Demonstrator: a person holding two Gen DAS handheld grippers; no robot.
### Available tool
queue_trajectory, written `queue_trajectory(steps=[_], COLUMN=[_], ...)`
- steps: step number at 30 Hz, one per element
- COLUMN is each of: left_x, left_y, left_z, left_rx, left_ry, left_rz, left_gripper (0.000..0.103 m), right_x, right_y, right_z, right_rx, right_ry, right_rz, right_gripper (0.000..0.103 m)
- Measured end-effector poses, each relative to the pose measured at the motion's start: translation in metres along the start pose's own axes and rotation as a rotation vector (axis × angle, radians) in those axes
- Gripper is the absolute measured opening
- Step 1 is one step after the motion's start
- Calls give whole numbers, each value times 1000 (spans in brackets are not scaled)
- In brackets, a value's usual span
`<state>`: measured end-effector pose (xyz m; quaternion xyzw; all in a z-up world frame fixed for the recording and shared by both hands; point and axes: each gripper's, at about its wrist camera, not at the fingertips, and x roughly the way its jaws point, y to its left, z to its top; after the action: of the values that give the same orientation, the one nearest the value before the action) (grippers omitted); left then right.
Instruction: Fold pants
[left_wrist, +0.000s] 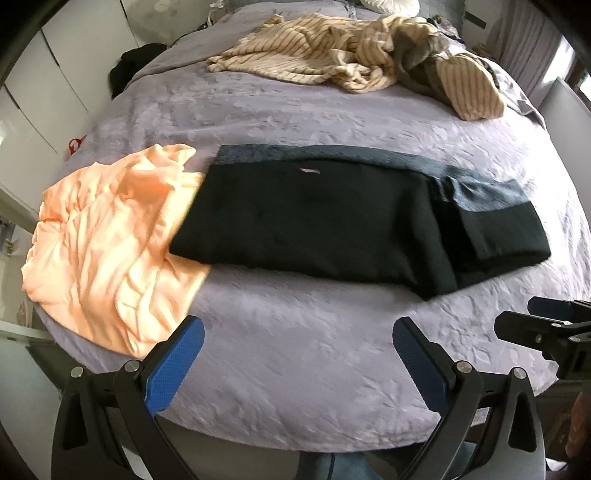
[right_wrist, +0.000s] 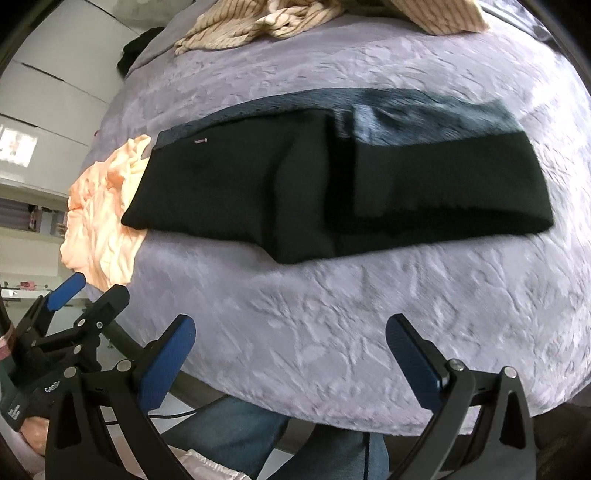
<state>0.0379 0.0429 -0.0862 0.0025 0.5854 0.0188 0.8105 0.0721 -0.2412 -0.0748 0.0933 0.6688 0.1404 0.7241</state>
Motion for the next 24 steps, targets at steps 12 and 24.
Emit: queue_trajectory(steps=[12, 24], left_x=[48, 73], left_y=[38, 10], left_z=[24, 30], left_rx=[-25, -50], left_ry=[97, 162], left_rz=[-57, -84], left_gripper=[103, 103], right_x=[34, 36], right_y=[37, -4], right_z=[32, 32], right_rx=[-4, 40], right_ry=[56, 105], right_rz=[-63, -128], right_gripper=[103, 103])
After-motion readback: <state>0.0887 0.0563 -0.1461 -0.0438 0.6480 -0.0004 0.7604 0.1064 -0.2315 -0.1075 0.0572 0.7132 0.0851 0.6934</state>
